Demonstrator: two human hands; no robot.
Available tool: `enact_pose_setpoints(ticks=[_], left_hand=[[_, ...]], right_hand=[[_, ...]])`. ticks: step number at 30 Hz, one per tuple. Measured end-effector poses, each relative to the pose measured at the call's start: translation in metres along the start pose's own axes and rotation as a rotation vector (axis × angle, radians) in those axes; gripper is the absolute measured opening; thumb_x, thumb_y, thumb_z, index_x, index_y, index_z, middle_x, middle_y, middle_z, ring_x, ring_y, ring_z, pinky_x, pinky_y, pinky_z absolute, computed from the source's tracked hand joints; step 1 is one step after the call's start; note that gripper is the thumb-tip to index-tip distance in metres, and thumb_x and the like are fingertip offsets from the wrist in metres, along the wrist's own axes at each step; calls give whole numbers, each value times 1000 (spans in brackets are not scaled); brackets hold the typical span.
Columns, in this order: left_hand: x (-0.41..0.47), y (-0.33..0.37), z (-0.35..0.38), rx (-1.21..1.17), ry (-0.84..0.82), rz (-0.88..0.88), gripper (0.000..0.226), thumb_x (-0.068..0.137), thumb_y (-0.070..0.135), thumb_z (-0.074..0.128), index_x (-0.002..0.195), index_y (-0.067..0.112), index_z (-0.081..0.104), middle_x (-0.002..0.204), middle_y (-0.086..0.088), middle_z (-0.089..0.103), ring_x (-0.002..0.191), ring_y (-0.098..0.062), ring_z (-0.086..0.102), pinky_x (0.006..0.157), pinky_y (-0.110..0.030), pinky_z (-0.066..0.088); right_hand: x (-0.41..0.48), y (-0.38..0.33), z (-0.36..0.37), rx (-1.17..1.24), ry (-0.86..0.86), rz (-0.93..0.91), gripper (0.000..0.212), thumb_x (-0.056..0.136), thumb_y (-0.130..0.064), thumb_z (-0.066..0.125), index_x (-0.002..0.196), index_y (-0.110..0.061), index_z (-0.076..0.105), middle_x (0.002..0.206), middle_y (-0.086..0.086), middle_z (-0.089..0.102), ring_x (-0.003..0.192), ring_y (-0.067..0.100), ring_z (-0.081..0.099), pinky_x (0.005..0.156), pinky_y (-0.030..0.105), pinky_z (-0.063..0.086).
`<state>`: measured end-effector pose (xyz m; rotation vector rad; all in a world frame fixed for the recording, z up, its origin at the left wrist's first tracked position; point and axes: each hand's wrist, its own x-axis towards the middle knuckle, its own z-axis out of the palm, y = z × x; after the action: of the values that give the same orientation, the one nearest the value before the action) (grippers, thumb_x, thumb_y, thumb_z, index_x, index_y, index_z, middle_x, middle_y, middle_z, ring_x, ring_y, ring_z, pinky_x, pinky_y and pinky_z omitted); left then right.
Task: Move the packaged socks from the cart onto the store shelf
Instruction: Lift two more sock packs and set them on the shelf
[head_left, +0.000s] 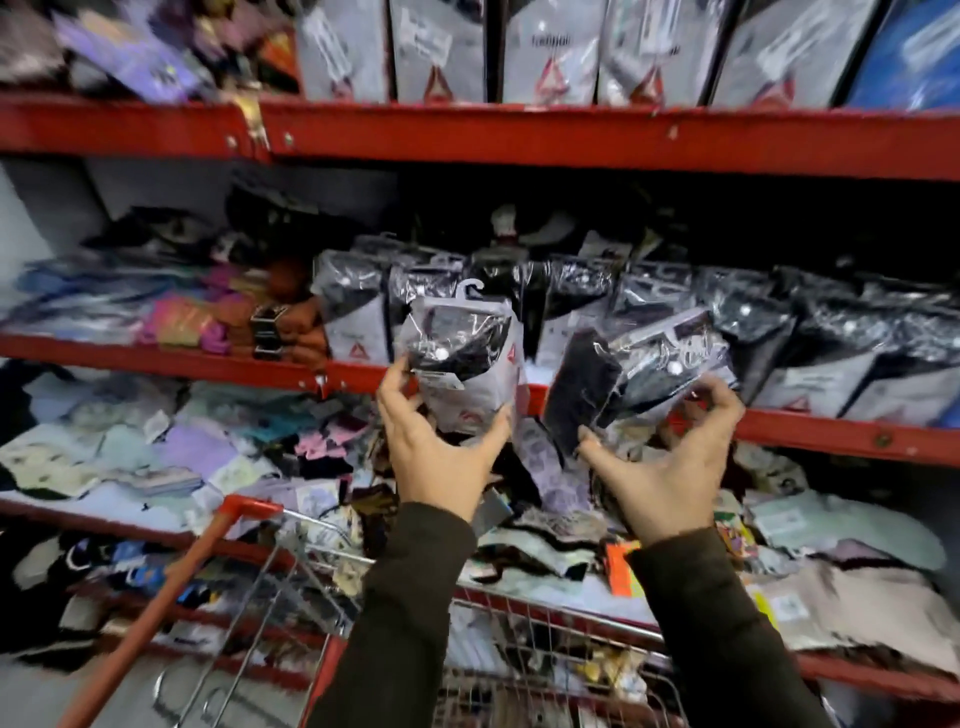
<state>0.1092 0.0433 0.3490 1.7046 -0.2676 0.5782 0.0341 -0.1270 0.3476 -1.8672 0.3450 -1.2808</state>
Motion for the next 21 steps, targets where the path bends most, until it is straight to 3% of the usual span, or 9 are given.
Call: enact_pose_setpoints(ticks=[1, 4, 5, 8, 9, 12, 16, 21], left_hand=[[11, 3, 8, -16, 5, 7, 96, 70, 28, 89, 141, 31, 26, 135, 9, 34, 132, -17, 43, 115, -40, 40], [35, 4, 32, -52, -6, 55, 94, 71, 22, 89, 141, 24, 27, 135, 8, 31, 128, -8, 37, 114, -27, 34], [42, 2, 39, -57, -10, 70, 93, 71, 20, 89, 140, 21, 27, 135, 7, 31, 126, -7, 36, 113, -24, 33], [61, -5, 58, -36, -9, 95, 92, 71, 14, 89, 140, 8, 29, 139, -3, 35, 122, 2, 31, 107, -4, 25], [66, -7, 63, -31, -15, 89, 92, 70, 14, 89, 140, 7, 29, 141, -8, 35, 123, 0, 32, 108, -4, 25], [75, -15, 74, 2, -65, 58, 93, 71, 15, 89, 141, 6, 29, 145, -13, 35, 137, -20, 36, 117, -29, 32], [77, -26, 83, 160, -76, 41, 94, 70, 27, 90, 140, 5, 33, 141, -11, 40, 136, -26, 43, 107, -23, 38], [75, -28, 88, 382, -116, 14, 97, 72, 46, 84, 144, 12, 30, 139, -8, 43, 120, -27, 58, 92, -34, 54]], right_hand=[[10, -2, 9, 22, 28, -14, 95, 55, -22, 94, 127, -10, 34, 124, 8, 43, 114, 24, 51, 104, 43, 47], [33, -4, 34, 60, 77, -30, 95, 55, -16, 95, 125, 3, 34, 122, 4, 37, 111, 7, 41, 105, 10, 34], [38, -2, 42, 76, 77, -28, 97, 55, -18, 95, 127, 4, 33, 123, 5, 38, 112, 4, 41, 104, 5, 30], [52, 9, 65, 139, 57, -20, 96, 56, -17, 95, 127, -4, 31, 129, 12, 42, 118, 12, 47, 111, 19, 37], [57, 14, 72, 146, 54, -31, 94, 56, -15, 95, 124, -9, 31, 129, 12, 41, 118, 13, 47, 112, 21, 39], [64, 23, 84, 109, 24, 13, 95, 57, -15, 95, 126, -11, 30, 128, 8, 39, 119, 11, 45, 106, 4, 33], [64, 31, 93, -23, 8, 104, 99, 58, -26, 96, 130, -5, 31, 134, 15, 42, 128, 25, 47, 105, 21, 38], [62, 39, 98, -123, -24, 114, 85, 65, -23, 92, 125, -3, 36, 129, 14, 43, 121, 23, 49, 102, 29, 45]])
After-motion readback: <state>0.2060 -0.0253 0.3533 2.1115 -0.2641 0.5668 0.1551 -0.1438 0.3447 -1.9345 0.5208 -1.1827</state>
